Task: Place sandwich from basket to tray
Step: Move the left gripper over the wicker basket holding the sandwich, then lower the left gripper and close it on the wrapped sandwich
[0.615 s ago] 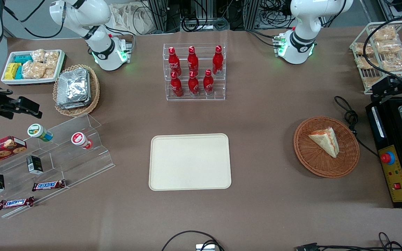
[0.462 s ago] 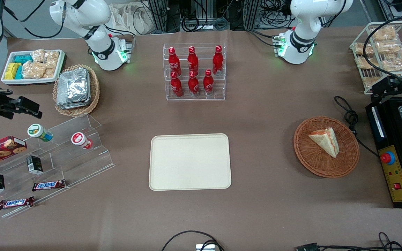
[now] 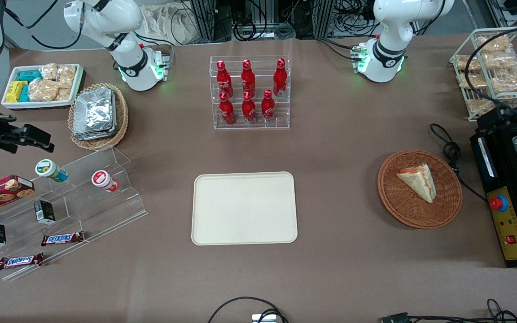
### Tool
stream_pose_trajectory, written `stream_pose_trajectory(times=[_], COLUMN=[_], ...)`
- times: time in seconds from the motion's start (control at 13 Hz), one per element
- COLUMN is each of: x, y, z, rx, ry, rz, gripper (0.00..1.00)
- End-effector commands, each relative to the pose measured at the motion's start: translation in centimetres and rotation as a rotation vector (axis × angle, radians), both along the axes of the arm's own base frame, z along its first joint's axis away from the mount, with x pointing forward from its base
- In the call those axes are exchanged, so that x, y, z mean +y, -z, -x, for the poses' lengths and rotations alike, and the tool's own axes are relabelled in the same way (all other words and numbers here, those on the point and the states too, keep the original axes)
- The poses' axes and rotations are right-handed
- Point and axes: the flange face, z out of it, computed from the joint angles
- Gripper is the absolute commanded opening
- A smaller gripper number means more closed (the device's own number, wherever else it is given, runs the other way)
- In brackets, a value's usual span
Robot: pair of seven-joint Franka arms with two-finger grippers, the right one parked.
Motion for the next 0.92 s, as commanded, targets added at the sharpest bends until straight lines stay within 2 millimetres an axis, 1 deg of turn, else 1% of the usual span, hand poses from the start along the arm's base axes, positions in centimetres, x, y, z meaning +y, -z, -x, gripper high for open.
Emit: stream_pose_trajectory(times=[0.0,0.15,0.31,0.54,0.69,0.85], x=[-0.3,-0.2,-0.3,-0.2,0.0,0.2], y=[4.0,7.0,11.1,17.8,21.0,23.1], z=[0.0,0.5,1.8,4.1,4.8,5.4], rx=[-0.003,-0.013,-0.046,-0.097,-0.103,-0.11], ry=[-0.097,-0.172,-0.242,-0.303,-0.342,-0.357], rz=[-0.002,-0.009,-0.01,-0.003,0.0,0.004], gripper=[1.0,1.0,1.0,1.0,1.0,1.0])
